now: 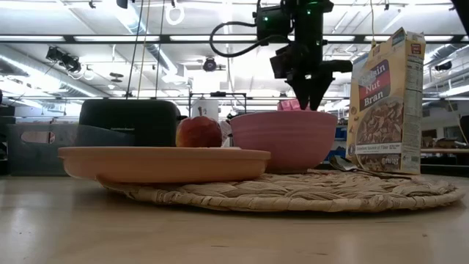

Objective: Arrange a breakfast setting
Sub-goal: Put the red cup with rice to the top right of the brown mat, then return to Home Position

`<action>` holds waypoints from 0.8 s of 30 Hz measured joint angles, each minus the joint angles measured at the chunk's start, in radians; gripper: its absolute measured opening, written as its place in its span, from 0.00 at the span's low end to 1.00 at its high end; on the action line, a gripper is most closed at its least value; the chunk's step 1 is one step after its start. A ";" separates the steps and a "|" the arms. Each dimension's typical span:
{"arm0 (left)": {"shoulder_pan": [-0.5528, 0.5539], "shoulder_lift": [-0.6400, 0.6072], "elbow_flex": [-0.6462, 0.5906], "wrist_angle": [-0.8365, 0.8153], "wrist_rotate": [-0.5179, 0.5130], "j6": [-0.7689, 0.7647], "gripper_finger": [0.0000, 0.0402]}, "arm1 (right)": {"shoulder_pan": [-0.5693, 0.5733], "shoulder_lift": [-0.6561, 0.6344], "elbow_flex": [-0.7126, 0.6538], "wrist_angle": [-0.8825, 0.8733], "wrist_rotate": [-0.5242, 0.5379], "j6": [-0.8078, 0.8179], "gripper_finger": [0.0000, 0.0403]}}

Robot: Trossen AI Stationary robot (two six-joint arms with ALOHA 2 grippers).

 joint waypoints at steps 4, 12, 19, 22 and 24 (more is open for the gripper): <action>-0.018 0.000 0.000 0.004 0.001 0.040 0.97 | 0.003 -0.026 0.000 -0.003 -0.040 0.062 0.43; -0.027 0.000 0.000 0.005 0.000 0.153 0.97 | 0.003 -0.163 0.000 0.012 -0.073 0.151 0.50; -0.027 0.000 0.000 0.006 0.000 0.154 0.97 | -0.018 -0.351 -0.016 0.231 -0.316 0.417 0.47; -0.026 0.000 0.000 0.007 0.000 0.138 0.97 | -0.014 -0.441 -0.121 0.516 -0.396 0.522 0.42; -0.027 0.000 0.000 0.003 -0.001 0.121 0.97 | 0.008 -0.498 -0.231 0.740 -0.401 0.576 0.37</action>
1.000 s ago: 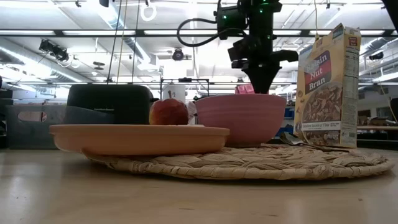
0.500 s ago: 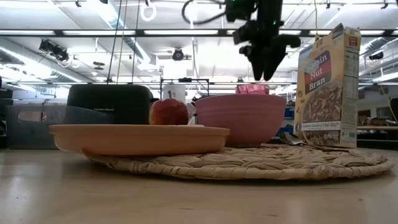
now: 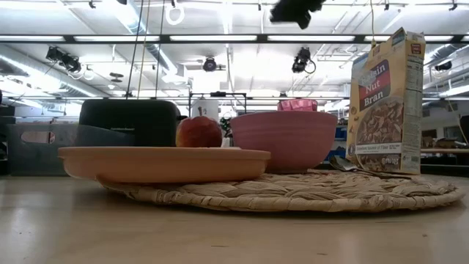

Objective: Arrange a breakfast setting
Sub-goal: Return to Home Position

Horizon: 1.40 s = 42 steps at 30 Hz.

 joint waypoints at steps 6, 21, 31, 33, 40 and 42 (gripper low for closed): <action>-0.012 0.000 0.000 -0.061 0.001 0.090 0.97 | 0.107 -0.146 -0.311 0.528 0.012 0.162 0.16; 0.117 -0.055 -0.011 -0.324 0.257 0.051 0.97 | 0.162 -0.470 -0.436 0.273 0.024 0.219 0.12; 0.189 -0.113 -0.254 -0.078 0.286 0.148 0.97 | 0.163 -0.501 -0.439 0.289 -0.061 0.056 0.11; 0.189 -0.134 -0.321 0.050 0.301 0.196 0.97 | 0.163 -0.519 -0.467 0.333 -0.071 0.048 0.11; 0.198 -0.284 -0.520 0.169 0.313 0.216 0.97 | 0.178 -0.653 -0.736 0.618 -0.079 0.131 0.11; 0.198 -0.338 -0.545 0.164 0.313 0.232 0.97 | 0.193 -0.701 -0.828 0.713 -0.079 0.150 0.11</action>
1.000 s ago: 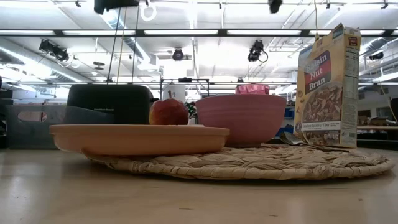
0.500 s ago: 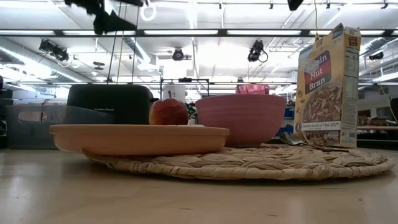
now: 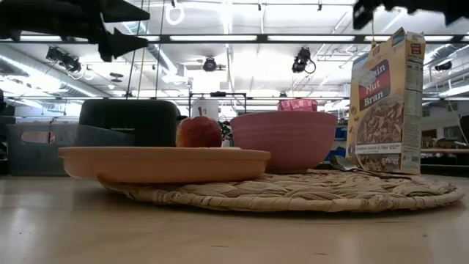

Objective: Arrange a breakfast setting
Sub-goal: Return to Home Position

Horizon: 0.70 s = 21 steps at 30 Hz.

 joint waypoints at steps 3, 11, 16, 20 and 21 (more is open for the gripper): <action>0.000 -0.086 -0.012 -0.058 0.001 0.044 0.97 | 0.026 -0.065 -0.137 0.138 0.025 0.026 0.11; -0.002 -0.297 -0.012 -0.321 0.053 0.040 0.97 | 0.058 -0.269 -0.459 0.420 0.122 0.070 0.11; -0.002 -0.394 -0.037 -0.401 0.122 0.043 0.97 | 0.056 -0.361 -0.491 0.256 0.136 0.113 0.11; -0.002 -0.472 -0.125 -0.382 0.135 0.056 0.97 | 0.056 -0.364 -0.491 0.202 0.166 0.103 0.11; -0.002 -0.487 -0.150 -0.376 0.146 0.056 0.97 | 0.056 -0.357 -0.491 0.202 0.166 0.106 0.11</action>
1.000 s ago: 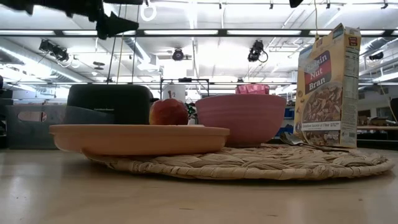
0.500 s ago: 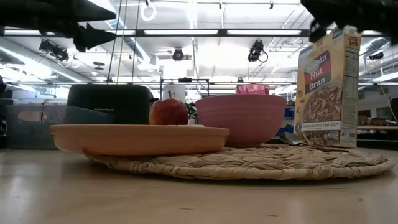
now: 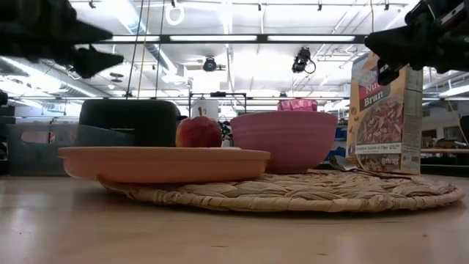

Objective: Arrange a breakfast setting
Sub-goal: Return to Home Position

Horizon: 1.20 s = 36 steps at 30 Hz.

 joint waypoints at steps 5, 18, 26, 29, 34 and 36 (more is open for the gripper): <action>0.000 0.004 -0.095 0.025 0.136 -0.001 0.97 | 0.000 0.012 0.000 0.003 0.000 0.001 0.11; 0.001 0.041 -0.134 0.124 0.203 0.012 0.97 | 0.000 0.015 0.000 0.006 0.000 0.001 0.11; 0.001 0.040 -0.134 0.129 0.205 -0.046 0.97 | 0.000 0.017 0.000 0.006 0.000 0.001 0.11; 0.001 0.040 -0.135 0.129 0.205 -0.047 0.97 | 0.000 0.016 0.000 0.006 0.000 0.001 0.11; 0.001 0.040 -0.135 0.130 0.205 -0.046 0.97 | 0.000 0.017 0.000 0.006 0.000 0.001 0.11; 0.001 0.040 -0.135 0.130 0.205 -0.046 0.97 | 0.000 0.016 0.000 0.006 -0.001 0.001 0.11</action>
